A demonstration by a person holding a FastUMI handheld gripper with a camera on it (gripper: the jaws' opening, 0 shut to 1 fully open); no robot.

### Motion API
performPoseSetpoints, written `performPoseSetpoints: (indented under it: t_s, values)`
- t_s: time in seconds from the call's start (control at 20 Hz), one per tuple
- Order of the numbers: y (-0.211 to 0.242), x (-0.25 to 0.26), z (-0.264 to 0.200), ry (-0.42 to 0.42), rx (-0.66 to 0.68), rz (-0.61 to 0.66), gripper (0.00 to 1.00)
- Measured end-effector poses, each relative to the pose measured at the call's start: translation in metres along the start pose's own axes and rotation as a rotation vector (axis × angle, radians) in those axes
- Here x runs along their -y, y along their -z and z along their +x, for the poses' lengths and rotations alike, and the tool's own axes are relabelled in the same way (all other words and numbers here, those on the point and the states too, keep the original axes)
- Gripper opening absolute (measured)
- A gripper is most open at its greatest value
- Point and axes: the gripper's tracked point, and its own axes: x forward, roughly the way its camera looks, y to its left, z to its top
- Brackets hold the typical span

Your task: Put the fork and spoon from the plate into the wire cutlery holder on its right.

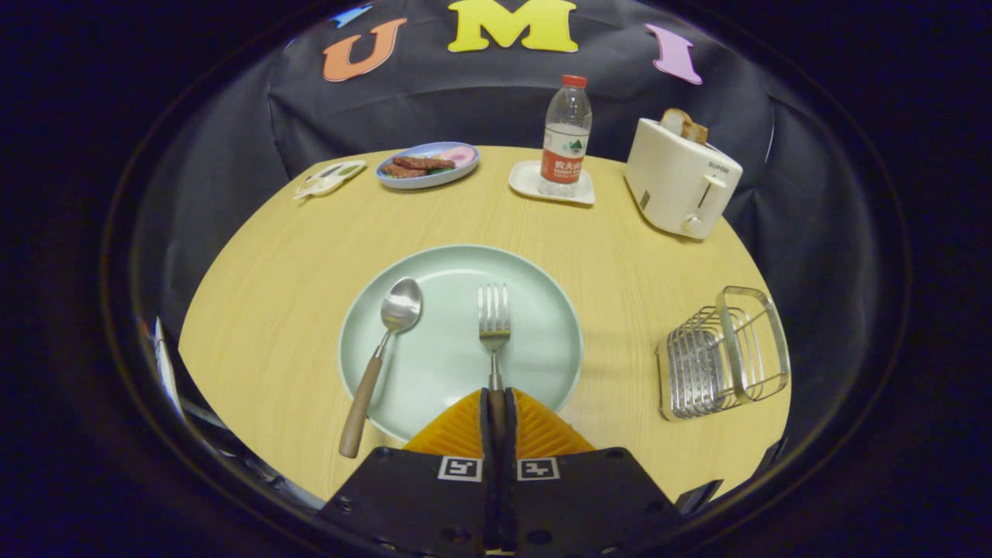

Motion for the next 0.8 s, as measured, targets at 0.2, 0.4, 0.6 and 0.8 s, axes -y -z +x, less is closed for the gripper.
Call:
performPoseSetpoints:
  t_s: [0.2, 0.4, 0.6, 0.8]
  values:
    - [-0.016, -0.004, -0.030, -0.013, 0.056, -0.023, 0.02]
    - [-0.032, 0.009, -0.061, -0.007, 0.095, -0.008, 0.02]
    - [-0.042, 0.036, -0.088, -0.002, 0.110, 0.018, 0.02]
    - [-0.042, 0.076, -0.102, 0.014, 0.102, 0.039, 0.02]
